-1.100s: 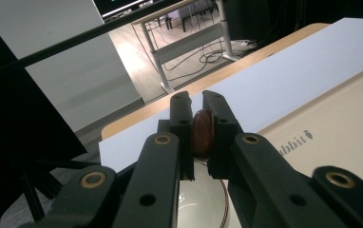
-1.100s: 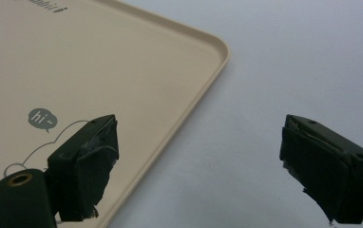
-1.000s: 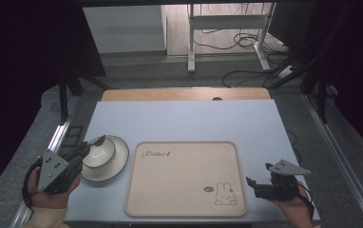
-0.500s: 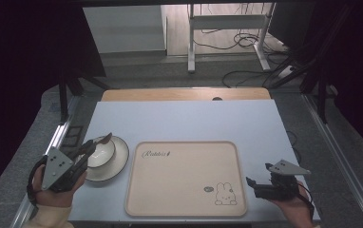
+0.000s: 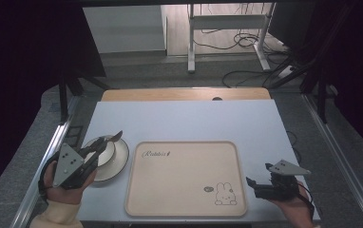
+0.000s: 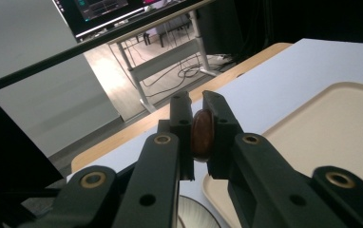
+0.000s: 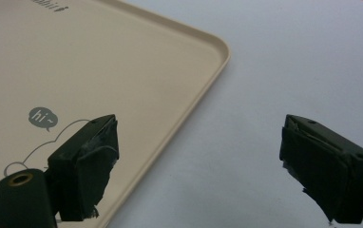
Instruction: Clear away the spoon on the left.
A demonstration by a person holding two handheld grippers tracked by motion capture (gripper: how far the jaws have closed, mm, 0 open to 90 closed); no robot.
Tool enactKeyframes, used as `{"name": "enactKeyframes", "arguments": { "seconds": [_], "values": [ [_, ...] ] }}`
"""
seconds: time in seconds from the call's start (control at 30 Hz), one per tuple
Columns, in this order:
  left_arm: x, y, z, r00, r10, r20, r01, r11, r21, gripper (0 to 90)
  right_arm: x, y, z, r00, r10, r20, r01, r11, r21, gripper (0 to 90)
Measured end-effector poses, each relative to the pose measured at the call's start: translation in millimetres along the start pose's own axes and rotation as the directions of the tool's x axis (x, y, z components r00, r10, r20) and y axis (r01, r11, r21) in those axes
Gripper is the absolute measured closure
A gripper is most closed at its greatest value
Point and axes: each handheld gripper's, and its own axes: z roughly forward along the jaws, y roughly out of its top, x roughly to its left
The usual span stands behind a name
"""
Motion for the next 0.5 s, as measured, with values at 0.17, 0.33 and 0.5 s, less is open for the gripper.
{"name": "enactKeyframes", "arguments": {
  "seconds": [0.17, 0.33, 0.5],
  "values": [
    [-4.3, 2.7, 5.1, 0.9998, -0.001, 0.017, 0.001, 1.0000, -0.003, 84.9, -0.1, 0.0, -0.2, 1.0000, 0.000, 0.000, 0.000, 1.000, -0.001, 13.1],
    [-7.7, 5.3, 9.4, 0.9994, 0.011, 0.032, -0.011, 0.9999, 0.000, 84.9, -0.3, 0.1, -0.7, 1.0000, 0.000, 0.003, 0.000, 1.000, -0.002, 13.1],
    [-11.3, 7.0, 13.8, 0.9990, 0.011, 0.043, -0.011, 0.9999, 0.002, 84.9, -0.4, 0.4, -1.0, 1.0000, 0.000, 0.002, 0.000, 1.000, -0.005, 13.2]
  ]
}}
